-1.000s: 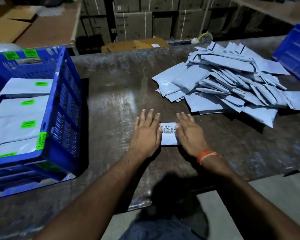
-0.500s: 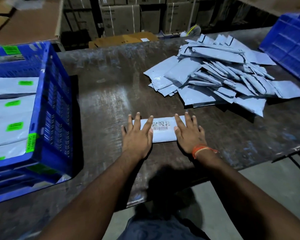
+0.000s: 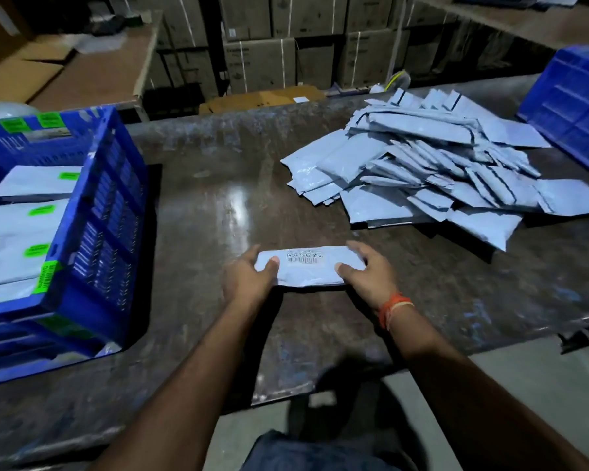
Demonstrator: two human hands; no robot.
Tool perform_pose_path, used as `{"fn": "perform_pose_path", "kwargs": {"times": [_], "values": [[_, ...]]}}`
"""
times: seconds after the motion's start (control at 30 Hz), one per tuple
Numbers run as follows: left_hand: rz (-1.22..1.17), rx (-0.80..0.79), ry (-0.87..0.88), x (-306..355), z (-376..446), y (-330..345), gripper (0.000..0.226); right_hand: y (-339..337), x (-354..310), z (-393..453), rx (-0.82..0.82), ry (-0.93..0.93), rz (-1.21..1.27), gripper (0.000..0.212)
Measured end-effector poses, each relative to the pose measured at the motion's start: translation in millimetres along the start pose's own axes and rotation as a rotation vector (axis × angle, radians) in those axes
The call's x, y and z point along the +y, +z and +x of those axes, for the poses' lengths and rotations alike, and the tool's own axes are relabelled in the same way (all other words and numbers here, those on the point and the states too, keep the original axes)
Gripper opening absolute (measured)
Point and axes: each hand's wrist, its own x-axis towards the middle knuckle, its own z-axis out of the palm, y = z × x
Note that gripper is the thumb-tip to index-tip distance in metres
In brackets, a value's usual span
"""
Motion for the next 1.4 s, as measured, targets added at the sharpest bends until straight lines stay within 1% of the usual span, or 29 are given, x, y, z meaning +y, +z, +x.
{"fn": "perform_pose_path", "kwargs": {"times": [0.03, 0.07, 0.13, 0.2, 0.27, 0.33, 0.47, 0.6, 0.77, 0.87, 1.0, 1.13, 1.3, 1.4], "values": [[-0.124, -0.013, -0.02, 6.6, 0.8, 2.5, 0.071, -13.3, -2.6, 2.9, -0.014, -0.004, 0.14, 0.044], [-0.233, -0.021, -0.031, 18.3, -1.2, 5.9, 0.067, -27.8, -4.5, 6.7, -0.023, -0.008, 0.256, 0.04], [-0.4, 0.004, -0.005, 55.1, -12.6, 14.4, 0.048, -60.8, -7.4, 15.1, -0.035, -0.026, 0.418, 0.034], [-0.48, 0.011, 0.065, 97.1, -23.2, 27.1, 0.039, -98.1, -12.5, 23.0, -0.068, -0.034, 0.518, 0.028], [-0.544, -0.014, 0.133, 139.2, -32.3, 44.6, 0.037, -139.2, -16.0, 31.7, -0.095, -0.019, 0.592, 0.025], [-0.582, -0.042, 0.158, 177.5, -39.3, 66.7, 0.033, -183.5, -15.9, 41.5, -0.088, -0.039, 0.634, 0.025], [-0.565, -0.126, 0.207, 241.6, -51.4, 125.9, 0.032, -273.1, -6.0, 56.5, -0.067, -0.052, 0.643, 0.026], [-0.518, -0.193, 0.236, 294.9, -63.0, 189.4, 0.032, -355.2, 15.0, 64.7, 0.0, -0.073, 0.567, 0.027], [-0.504, -0.287, 0.257, 359.3, -70.7, 259.3, 0.023, -440.7, 42.2, 87.7, 0.085, -0.04, 0.524, 0.024], [-0.527, -0.323, 0.277, 393.1, -70.1, 295.8, 0.019, -484.7, 52.4, 106.8, 0.105, -0.048, 0.533, 0.024], [-0.534, -0.311, 0.303, 424.3, -53.2, 340.1, 0.015, -530.1, 58.4, 143.6, 0.104, -0.085, 0.508, 0.023], [-0.536, -0.252, 0.331, 458.6, -32.1, 378.1, 0.021, -568.3, 63.5, 187.1, 0.095, -0.119, 0.45, 0.021], [-0.554, -0.242, 0.375, 510.7, -17.5, 419.7, 0.025, -619.9, 72.5, 230.6, 0.099, -0.148, 0.442, 0.021], [-0.541, -0.234, 0.423, 532.5, -12.0, 442.4, 0.025, -648.7, 79.8, 251.3, 0.067, -0.151, 0.456, 0.022]]}}
